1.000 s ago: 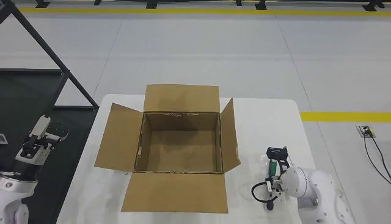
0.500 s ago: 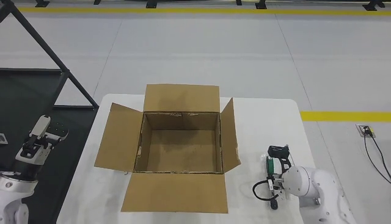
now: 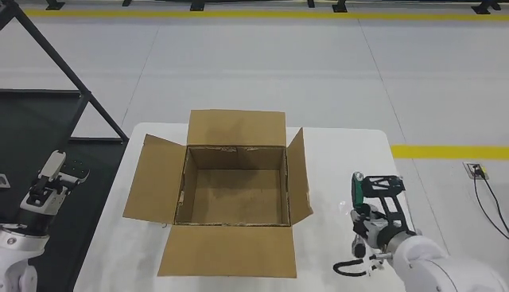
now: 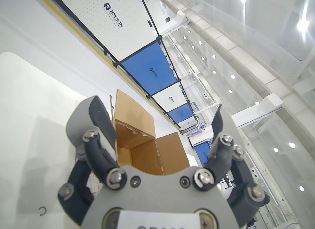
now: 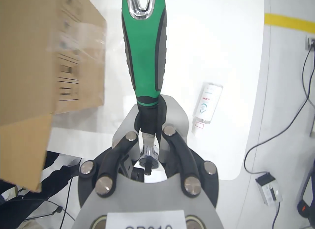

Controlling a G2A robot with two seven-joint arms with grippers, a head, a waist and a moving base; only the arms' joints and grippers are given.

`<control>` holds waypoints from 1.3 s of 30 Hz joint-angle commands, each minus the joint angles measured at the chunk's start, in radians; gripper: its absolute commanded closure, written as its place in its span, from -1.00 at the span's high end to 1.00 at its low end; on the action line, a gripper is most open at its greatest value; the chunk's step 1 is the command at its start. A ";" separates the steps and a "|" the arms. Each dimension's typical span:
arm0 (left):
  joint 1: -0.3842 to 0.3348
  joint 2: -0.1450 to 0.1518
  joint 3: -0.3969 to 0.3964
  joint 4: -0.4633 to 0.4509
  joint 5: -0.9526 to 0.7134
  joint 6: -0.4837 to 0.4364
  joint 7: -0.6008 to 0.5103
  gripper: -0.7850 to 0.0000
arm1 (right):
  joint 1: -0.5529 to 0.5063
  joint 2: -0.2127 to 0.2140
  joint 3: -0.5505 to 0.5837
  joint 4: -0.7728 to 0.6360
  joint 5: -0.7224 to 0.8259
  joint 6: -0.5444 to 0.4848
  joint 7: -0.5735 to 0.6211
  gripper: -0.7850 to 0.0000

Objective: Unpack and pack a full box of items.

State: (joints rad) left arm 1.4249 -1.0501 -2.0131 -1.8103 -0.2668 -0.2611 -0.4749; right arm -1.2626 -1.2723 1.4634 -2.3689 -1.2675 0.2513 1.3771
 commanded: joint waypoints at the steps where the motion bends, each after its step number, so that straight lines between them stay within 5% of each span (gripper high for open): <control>1: 0.000 0.000 0.000 0.000 0.000 0.000 0.000 1.00 | 0.051 -0.002 -0.039 0.019 0.001 -0.019 -0.032 -1.00; 8: 0.000 0.000 0.000 0.000 0.000 0.000 0.000 1.00 | 0.256 -0.022 -0.260 0.019 -0.065 -0.013 -0.032 -1.00; 24: 0.000 0.000 0.000 0.000 0.000 0.000 0.000 1.00 | 0.256 -0.022 -0.260 0.019 -0.065 -0.013 -0.032 -1.00; 29: 0.000 0.000 0.000 0.000 0.000 0.000 0.000 1.00 | 0.238 -0.024 -0.229 0.019 -0.080 -0.008 -0.210 -1.00; 34: 0.000 0.000 0.000 0.000 0.000 0.000 0.000 1.00 | 0.332 -0.034 -0.269 0.019 -0.093 -0.042 -0.314 -1.00; 39: 0.000 0.000 0.000 0.000 0.000 0.000 0.000 1.00 | 0.446 -0.051 -0.399 0.019 -0.063 -0.096 -0.236 -1.00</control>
State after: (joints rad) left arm 1.4249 -1.0501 -2.0131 -1.8103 -0.2668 -0.2611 -0.4749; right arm -0.8403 -1.3197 1.0981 -2.3500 -1.3339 0.1657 1.1100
